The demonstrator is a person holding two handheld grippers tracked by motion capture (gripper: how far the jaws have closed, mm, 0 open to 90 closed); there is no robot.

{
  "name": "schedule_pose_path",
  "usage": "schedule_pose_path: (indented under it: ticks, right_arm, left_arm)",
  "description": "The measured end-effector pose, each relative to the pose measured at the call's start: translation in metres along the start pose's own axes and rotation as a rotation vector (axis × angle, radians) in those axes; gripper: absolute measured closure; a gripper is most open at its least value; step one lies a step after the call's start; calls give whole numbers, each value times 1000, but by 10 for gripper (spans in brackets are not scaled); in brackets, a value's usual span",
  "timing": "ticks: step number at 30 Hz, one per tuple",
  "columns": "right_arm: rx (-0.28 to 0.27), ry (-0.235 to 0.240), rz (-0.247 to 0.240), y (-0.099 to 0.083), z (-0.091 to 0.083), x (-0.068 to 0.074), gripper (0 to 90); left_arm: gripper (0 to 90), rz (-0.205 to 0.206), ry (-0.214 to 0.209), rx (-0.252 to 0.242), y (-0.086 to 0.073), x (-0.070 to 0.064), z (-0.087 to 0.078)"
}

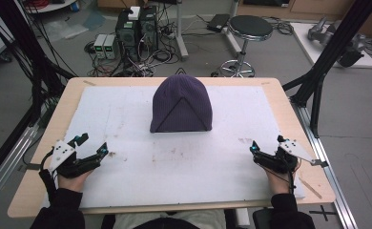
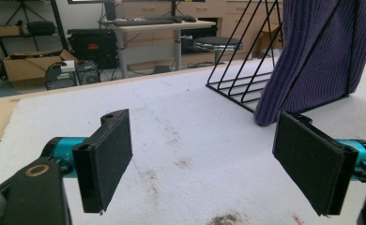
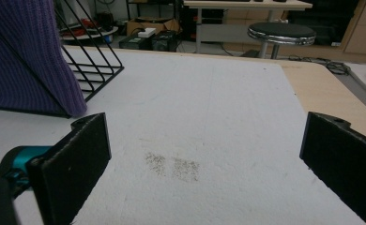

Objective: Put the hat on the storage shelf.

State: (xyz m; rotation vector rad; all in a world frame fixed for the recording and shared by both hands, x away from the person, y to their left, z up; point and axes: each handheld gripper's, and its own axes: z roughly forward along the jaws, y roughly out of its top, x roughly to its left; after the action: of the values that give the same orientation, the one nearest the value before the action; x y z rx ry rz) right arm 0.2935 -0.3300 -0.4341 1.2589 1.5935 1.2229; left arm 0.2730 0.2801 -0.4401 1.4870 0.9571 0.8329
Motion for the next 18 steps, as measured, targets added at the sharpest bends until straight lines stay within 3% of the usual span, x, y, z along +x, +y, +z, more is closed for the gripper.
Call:
schedule_pose_path:
  ticks: [4, 18]
  right_arm:
    - [5, 3, -12, 0, 2, 2, 12]
    - [9, 32, -20, 2, 11, 6, 12]
  left_arm:
    - [205, -20, -7, 11, -3, 2, 1]
    - [205, -12, 14, -1, -4, 4, -8]
